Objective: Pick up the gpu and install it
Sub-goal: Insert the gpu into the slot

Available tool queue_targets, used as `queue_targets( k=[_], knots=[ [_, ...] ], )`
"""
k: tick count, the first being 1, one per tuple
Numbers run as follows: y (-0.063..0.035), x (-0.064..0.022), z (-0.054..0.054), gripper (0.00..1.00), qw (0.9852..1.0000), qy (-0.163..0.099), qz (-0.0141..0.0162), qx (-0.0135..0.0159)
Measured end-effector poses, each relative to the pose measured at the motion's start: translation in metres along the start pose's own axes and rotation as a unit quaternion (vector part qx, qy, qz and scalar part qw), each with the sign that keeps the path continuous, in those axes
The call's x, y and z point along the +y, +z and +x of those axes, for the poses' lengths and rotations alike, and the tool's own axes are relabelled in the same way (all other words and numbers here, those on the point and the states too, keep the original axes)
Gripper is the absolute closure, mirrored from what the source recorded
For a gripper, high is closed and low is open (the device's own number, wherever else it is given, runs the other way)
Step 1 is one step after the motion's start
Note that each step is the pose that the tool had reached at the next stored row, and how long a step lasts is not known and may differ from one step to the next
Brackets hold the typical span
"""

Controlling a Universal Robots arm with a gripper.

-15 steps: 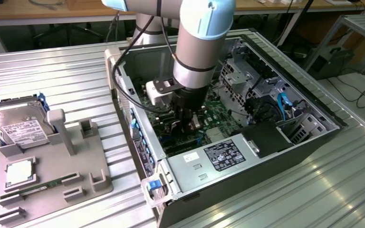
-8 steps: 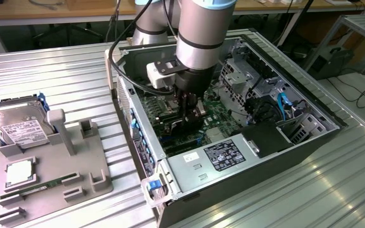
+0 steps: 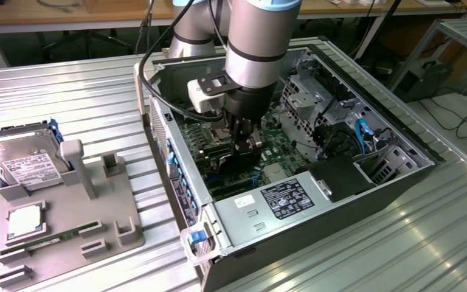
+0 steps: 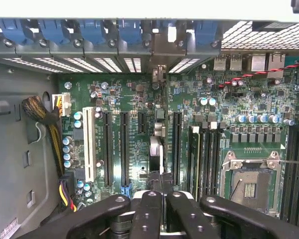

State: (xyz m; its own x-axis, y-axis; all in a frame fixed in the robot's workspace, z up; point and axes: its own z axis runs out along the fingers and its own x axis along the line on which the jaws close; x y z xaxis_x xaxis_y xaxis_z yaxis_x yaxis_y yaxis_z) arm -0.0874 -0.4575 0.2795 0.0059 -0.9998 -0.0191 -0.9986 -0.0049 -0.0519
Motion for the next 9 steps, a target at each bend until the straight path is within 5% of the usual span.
queue_targets(
  k=[9],
  knots=[
    [0.0000, 0.0000, 0.0000, 0.89, 1.0000, 0.000, 0.0000, 0.0000]
  ],
)
